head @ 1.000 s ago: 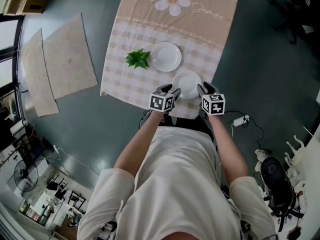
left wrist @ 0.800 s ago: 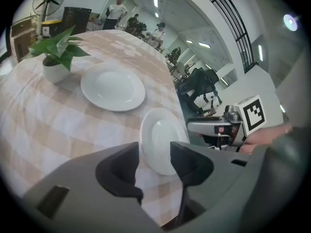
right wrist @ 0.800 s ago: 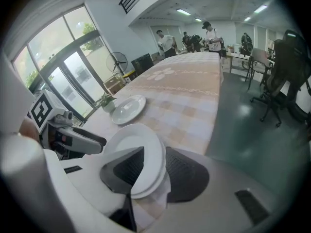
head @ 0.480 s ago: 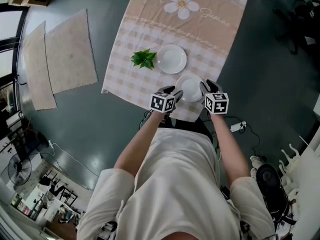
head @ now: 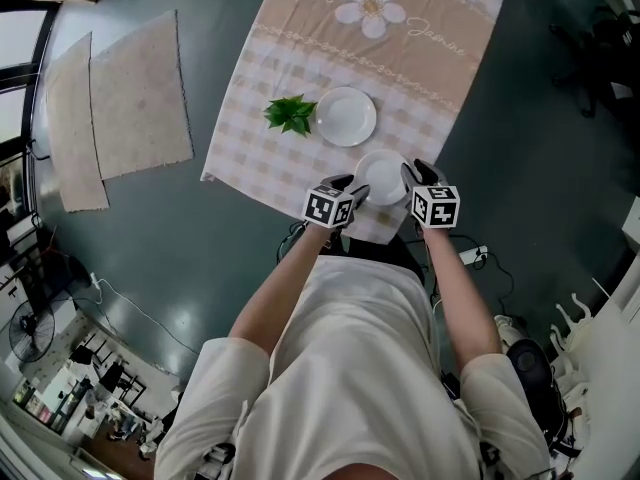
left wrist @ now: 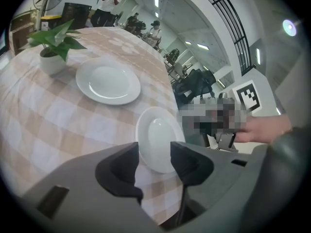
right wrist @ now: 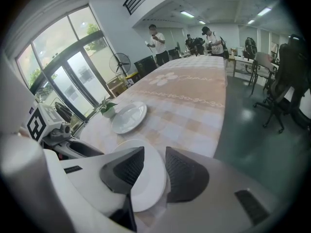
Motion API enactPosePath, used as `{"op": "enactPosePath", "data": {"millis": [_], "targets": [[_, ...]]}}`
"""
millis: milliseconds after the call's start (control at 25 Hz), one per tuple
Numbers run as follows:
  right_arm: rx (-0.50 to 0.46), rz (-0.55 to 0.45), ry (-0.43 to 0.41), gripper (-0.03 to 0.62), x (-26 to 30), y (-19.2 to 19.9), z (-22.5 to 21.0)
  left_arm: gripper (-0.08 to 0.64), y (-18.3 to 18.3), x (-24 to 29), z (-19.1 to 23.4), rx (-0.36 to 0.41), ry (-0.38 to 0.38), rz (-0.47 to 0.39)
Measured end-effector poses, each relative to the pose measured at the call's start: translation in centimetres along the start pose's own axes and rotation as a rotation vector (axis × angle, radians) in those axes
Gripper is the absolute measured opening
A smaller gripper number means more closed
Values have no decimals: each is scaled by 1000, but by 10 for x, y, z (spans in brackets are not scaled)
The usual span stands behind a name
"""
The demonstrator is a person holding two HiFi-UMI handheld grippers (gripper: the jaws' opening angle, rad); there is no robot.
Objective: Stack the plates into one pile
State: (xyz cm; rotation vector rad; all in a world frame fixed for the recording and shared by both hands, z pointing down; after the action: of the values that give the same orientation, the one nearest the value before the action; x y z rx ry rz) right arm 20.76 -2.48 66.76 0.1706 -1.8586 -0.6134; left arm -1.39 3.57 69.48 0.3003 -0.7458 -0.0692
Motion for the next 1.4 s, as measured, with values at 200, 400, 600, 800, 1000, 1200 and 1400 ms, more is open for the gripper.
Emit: {"op": "enactPosePath", "data": {"millis": [200, 400, 600, 800, 1000, 1200, 1400], "targets": [[-39, 1, -28, 155, 6, -16, 4, 206, -7, -15, 11, -36, -28, -72], [-57, -5, -102, 155, 20, -39, 20, 206, -20, -35, 33, -63, -69, -171], [-69, 0, -144, 155, 40, -59, 33, 204, -32, -51, 58, -127, -110, -265], [-52, 27, -162, 155, 57, -76, 36, 200, -46, -58, 75, -148, -131, -309], [-13, 59, -169, 155, 75, -84, 31, 195, -60, -52, 90, -181, -122, -341], [32, 66, -181, 155, 88, -88, 26, 195, -74, -47, 100, -189, -125, -360], [44, 70, -202, 155, 99, -89, 29, 176, -78, -45, 104, -190, -134, -355]]}}
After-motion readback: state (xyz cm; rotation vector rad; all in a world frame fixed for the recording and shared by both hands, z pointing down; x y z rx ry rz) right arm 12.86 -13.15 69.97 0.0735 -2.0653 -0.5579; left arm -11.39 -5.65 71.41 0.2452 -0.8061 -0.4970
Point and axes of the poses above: the fingertips, and each gripper's own axes: x forward along the fingers, z to its left, y out of its underside, the point moved 10 cm from there along -x, backward along the fingers, and after that the axes turned 7 degrees about y, right-handed, at the moved point
